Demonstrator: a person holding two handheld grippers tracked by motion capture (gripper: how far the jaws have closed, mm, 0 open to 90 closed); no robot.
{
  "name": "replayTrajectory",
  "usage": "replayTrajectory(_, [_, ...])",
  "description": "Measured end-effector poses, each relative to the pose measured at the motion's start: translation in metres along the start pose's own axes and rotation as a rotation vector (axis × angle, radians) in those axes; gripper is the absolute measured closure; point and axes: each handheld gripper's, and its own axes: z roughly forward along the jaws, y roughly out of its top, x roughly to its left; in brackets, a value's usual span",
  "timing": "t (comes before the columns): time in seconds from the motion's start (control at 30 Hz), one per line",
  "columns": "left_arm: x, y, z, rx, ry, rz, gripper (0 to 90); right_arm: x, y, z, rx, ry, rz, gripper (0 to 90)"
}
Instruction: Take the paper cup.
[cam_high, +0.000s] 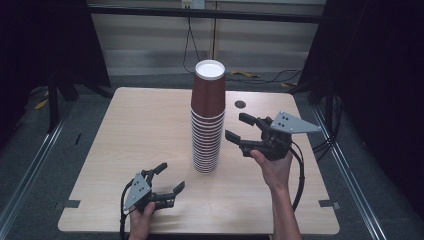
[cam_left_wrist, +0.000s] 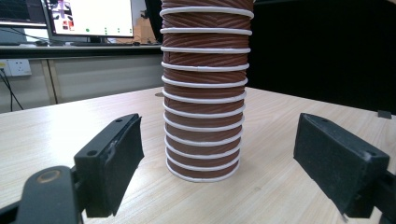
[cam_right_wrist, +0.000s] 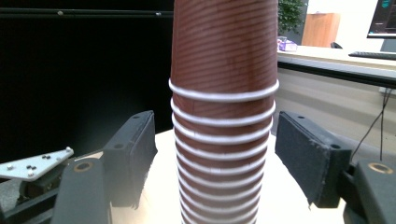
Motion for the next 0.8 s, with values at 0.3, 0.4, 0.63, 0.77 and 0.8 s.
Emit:
replayTrajectory(0.3, [0.000, 0.000, 0.000, -0.001, -0.002, -0.005, 15.5, -0.004, 0.024, 0.006, 0.029, 0.025, -0.016, 28.8])
replayTrajectory(0.4, [0.000, 0.000, 0.000, -0.001, -0.002, -0.005, 15.5, -0.004, 0.032, 0.009, 0.041, 0.039, -0.021, 28.7])
replayTrajectory(0.63, [0.000, 0.000, 0.000, -0.001, -0.003, -0.005, 15.5, -0.003, 0.050, 0.016, 0.054, 0.037, -0.037, 24.0])
replayTrajectory(0.77, [0.000, 0.000, 0.000, -0.001, -0.004, -0.007, 15.5, -0.006, 0.062, 0.020, 0.062, 0.039, -0.044, 21.9])
replayTrajectory(0.8, [0.000, 0.000, 0.000, -0.001, -0.003, -0.004, 15.5, -0.006, 0.065, 0.021, 0.059, 0.038, -0.042, 22.0])
